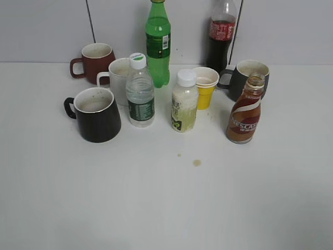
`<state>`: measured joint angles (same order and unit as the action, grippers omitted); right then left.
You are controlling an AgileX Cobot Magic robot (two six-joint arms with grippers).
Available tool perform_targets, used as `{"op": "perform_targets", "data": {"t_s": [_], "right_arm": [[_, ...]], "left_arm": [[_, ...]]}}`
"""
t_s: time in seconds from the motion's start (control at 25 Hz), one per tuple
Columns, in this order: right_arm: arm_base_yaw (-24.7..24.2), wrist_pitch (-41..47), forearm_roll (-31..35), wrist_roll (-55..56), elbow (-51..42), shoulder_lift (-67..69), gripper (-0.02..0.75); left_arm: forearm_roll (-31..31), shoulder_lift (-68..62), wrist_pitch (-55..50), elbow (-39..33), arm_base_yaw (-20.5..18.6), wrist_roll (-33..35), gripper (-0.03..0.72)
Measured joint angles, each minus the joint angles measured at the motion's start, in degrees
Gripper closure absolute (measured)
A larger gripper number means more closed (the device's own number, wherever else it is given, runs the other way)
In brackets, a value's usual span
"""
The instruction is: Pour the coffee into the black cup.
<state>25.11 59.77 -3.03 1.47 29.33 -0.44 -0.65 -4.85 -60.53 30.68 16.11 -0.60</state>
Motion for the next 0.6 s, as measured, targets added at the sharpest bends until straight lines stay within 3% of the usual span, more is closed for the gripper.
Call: {"op": "perform_targets", "data": {"t_s": [0.44, 0.6], "right_arm": [[-0.09, -0.12, 0.0, -0.1, -0.07, -0.11, 0.144], [-4.81, -0.12, 0.07, -0.1, -0.07, -0.11, 0.144]], "left_arm": [[0.0, 0.0, 0.04, 0.0, -0.21, 0.0, 0.374], [0.0, 0.0, 0.04, 0.0, -4.46, 0.0, 0.374]]}}
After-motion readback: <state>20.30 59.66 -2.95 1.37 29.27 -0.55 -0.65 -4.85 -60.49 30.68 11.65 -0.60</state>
